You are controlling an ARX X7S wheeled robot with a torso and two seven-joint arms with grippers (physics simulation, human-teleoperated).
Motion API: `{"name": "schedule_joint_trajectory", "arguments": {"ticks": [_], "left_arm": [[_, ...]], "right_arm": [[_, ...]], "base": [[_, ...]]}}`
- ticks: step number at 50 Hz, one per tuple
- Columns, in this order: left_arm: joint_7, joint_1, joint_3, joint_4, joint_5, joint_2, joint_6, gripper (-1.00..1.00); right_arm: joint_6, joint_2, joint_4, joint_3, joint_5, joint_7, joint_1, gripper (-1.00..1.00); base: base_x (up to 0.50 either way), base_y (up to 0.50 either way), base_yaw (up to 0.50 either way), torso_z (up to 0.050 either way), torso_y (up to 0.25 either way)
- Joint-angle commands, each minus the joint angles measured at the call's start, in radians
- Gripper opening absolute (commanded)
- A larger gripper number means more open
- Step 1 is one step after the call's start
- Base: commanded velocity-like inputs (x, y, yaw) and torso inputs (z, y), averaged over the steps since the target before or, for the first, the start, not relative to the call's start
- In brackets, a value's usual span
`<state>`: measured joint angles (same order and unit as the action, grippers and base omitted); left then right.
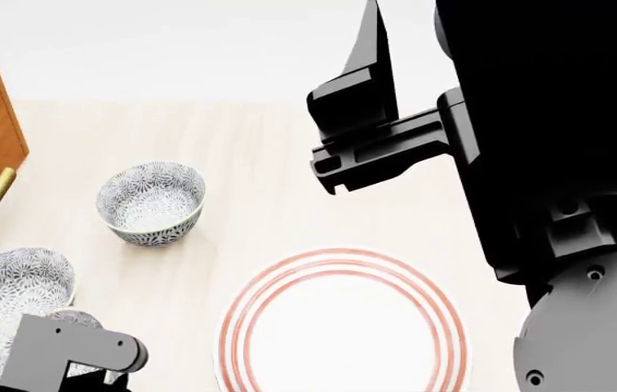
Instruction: Put the bowl at the front on the plate.
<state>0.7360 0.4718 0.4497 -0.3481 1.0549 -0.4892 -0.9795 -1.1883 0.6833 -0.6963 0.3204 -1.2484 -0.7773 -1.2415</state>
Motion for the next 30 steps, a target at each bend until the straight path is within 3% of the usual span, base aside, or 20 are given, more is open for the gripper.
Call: {"name": "schedule_joint_trajectory", "arguments": {"ticks": [1, 30], "left_arm": [[0.001, 0.021, -0.003, -0.041, -0.025, -0.015, 0.048, -1.0], [-0.021, 0.165, -0.035, -0.127, -0.019, -0.027, 0.07, -1.0]], "right_arm": [[0.003, 0.006, -0.001, 0.011, 0.008, 0.003, 0.003, 1.0], [0.02, 0.018, -0.009, 0.013, 0.003, -0.005, 0.013, 1.0]], "base": [[0.0, 0.0, 0.0, 0.0, 0.0], [0.0, 0.0, 0.0, 0.0, 0.0]]}}
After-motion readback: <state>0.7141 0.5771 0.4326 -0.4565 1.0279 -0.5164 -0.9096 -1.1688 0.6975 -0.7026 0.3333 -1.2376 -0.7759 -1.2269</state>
